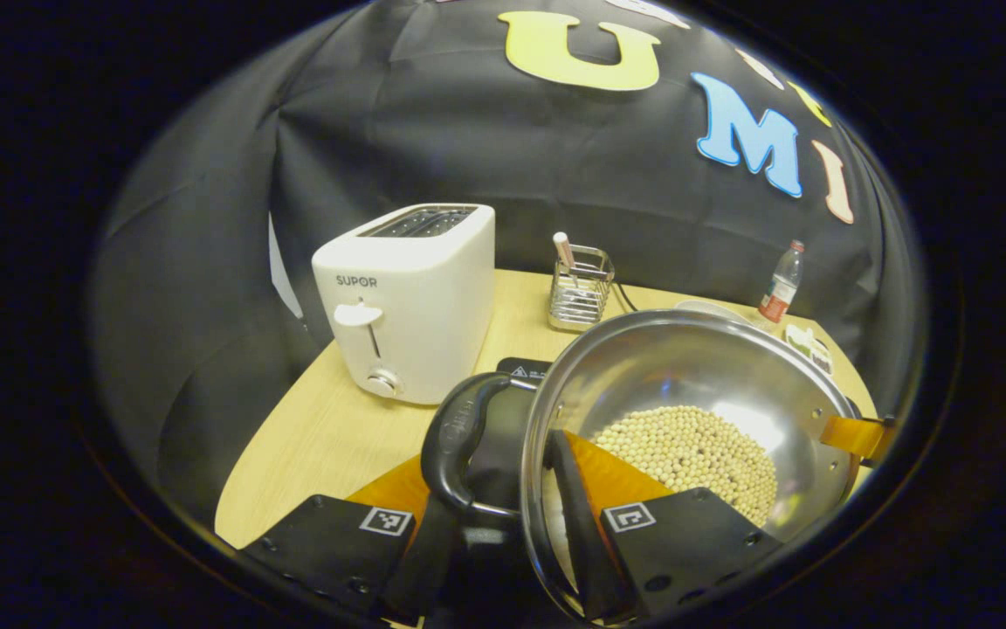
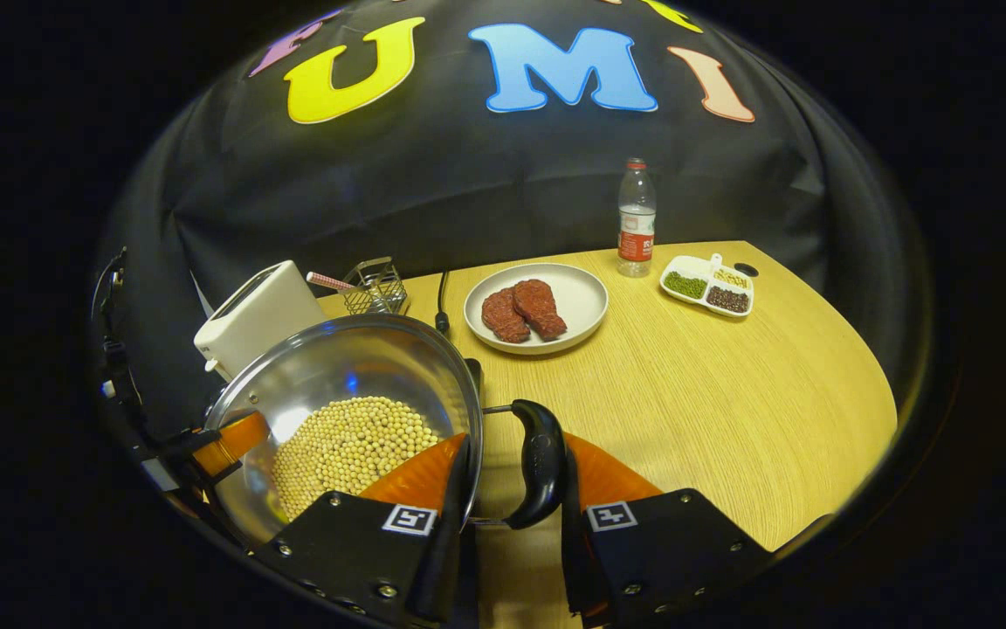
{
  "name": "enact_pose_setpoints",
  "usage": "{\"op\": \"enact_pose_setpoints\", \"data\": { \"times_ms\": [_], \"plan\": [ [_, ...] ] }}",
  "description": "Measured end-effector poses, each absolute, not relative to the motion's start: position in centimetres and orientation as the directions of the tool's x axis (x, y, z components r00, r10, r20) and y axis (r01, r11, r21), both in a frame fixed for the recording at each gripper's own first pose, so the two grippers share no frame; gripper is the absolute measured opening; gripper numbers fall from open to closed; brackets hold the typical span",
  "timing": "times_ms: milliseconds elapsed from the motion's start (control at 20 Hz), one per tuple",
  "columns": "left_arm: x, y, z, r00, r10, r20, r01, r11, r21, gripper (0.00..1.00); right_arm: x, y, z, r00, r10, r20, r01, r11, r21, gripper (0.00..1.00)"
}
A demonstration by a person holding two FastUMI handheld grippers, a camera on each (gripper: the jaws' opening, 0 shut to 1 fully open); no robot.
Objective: First push the handle of the pot to place it horizontally, then grasp the pot with both hands and set it on the induction cooktop.
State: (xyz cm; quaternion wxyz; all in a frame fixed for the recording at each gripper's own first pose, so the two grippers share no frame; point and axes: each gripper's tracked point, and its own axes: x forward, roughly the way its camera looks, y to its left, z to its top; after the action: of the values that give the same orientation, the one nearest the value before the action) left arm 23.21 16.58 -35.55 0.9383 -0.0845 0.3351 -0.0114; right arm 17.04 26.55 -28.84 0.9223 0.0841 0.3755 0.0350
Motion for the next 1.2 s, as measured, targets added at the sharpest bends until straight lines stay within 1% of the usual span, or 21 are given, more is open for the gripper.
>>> {"op": "enact_pose_setpoints", "data": {
  "times_ms": [50,100,150,200,250,300,350,450,500,550,600,700,850,950,1050,1100,1150,1200],
  "plan": [
    [22.5,17.3,-35.5,0.786,-0.058,-0.615,-0.052,0.986,-0.16,0.66,17.1,26.6,-28.5,0.719,0.144,-0.68,-0.007,0.98,0.2,0.52],
    [22.0,18.2,-34.9,0.813,-0.032,-0.581,-0.062,0.988,-0.141,0.72,17.5,25.9,-27.4,0.75,0.134,-0.648,-0.002,0.98,0.2,0.5],
    [21.2,18.2,-32.9,0.838,-0.006,-0.546,-0.072,0.99,-0.121,0.85,18.1,25.1,-25.8,0.786,0.129,-0.604,-0.003,0.979,0.205,0.62],
    [21.0,18.4,-31.1,0.857,0.016,-0.516,-0.082,0.991,-0.104,0.99,18.5,24.3,-24.4,0.814,0.133,-0.565,-0.007,0.976,0.22,0.64],
    [20.4,18.5,-29.4,0.872,0.045,-0.488,-0.097,0.992,-0.08,0.99,18.4,23.0,-23.3,0.836,0.122,-0.535,0.001,0.975,0.224,0.82],
    [20.1,18.6,-27.8,0.885,0.058,-0.462,-0.101,0.993,-0.068,0.98,18.4,21.4,-22.4,0.85,0.105,-0.515,0.013,0.975,0.221,0.93],
    [20.0,18.6,-26.6,0.897,0.061,-0.438,-0.098,0.993,-0.062,0.99,18.3,19.8,-21.6,0.861,0.088,-0.501,0.025,0.977,0.214,0.96],
    [19.5,17.5,-24.0,0.917,0.056,-0.394,-0.082,0.995,-0.049,0.95,17.6,16.3,-20.2,0.882,0.052,-0.468,0.048,0.979,0.199,0.98],
    [19.2,16.5,-23.0,0.928,0.049,-0.37,-0.073,0.996,-0.05,0.97,17.1,15.1,-19.6,0.89,0.049,-0.454,0.055,0.976,0.212,0.98],
    [18.7,15.3,-21.8,0.936,0.042,-0.349,-0.065,0.996,-0.055,0.94,16.3,13.4,-19.4,0.893,0.037,-0.449,0.066,0.975,0.211,0.98],
    [18.2,14.2,-20.8,0.943,0.036,-0.33,-0.059,0.996,-0.059,0.95,15.5,12.0,-19.3,0.896,0.033,-0.444,0.064,0.977,0.202,0.98],
    [16.3,11.3,-18.5,0.954,0.023,-0.3,-0.046,0.996,-0.07,0.94,14.0,9.4,-18.3,0.909,0.04,-0.416,0.03,0.987,0.16,0.98],
    [12.6,6.1,-14.6,0.97,0.008,-0.243,-0.028,0.996,-0.08,0.95,11.9,6.7,-15.4,0.941,0.07,-0.33,-0.043,0.995,0.088,0.98],
    [10.0,2.8,-12.1,0.98,-0.007,-0.198,-0.008,0.997,-0.075,0.99,10.5,4.7,-13.1,0.96,0.088,-0.266,-0.083,0.996,0.03,0.98],
    [7.2,-0.8,-9.5,0.987,-0.031,-0.155,0.021,0.998,-0.063,0.94,9.1,3.0,-10.3,0.976,0.111,-0.186,-0.118,0.993,-0.027,0.98],
    [5.8,-2.4,-8.1,0.99,-0.037,-0.135,0.03,0.998,-0.053,0.99,8.1,2.2,-9.2,0.98,0.125,-0.155,-0.134,0.99,-0.044,0.98],
    [4.7,-3.9,-7.1,0.992,-0.047,-0.114,0.042,0.998,-0.047,0.94,7.1,1.5,-8.4,0.98,0.145,-0.133,-0.153,0.987,-0.053,0.98],
    [3.3,-5.3,-5.8,0.994,-0.049,-0.094,0.045,0.998,-0.039,0.94,6.2,1.0,-7.9,0.98,0.16,-0.122,-0.167,0.984,-0.054,0.98]
  ]
}}
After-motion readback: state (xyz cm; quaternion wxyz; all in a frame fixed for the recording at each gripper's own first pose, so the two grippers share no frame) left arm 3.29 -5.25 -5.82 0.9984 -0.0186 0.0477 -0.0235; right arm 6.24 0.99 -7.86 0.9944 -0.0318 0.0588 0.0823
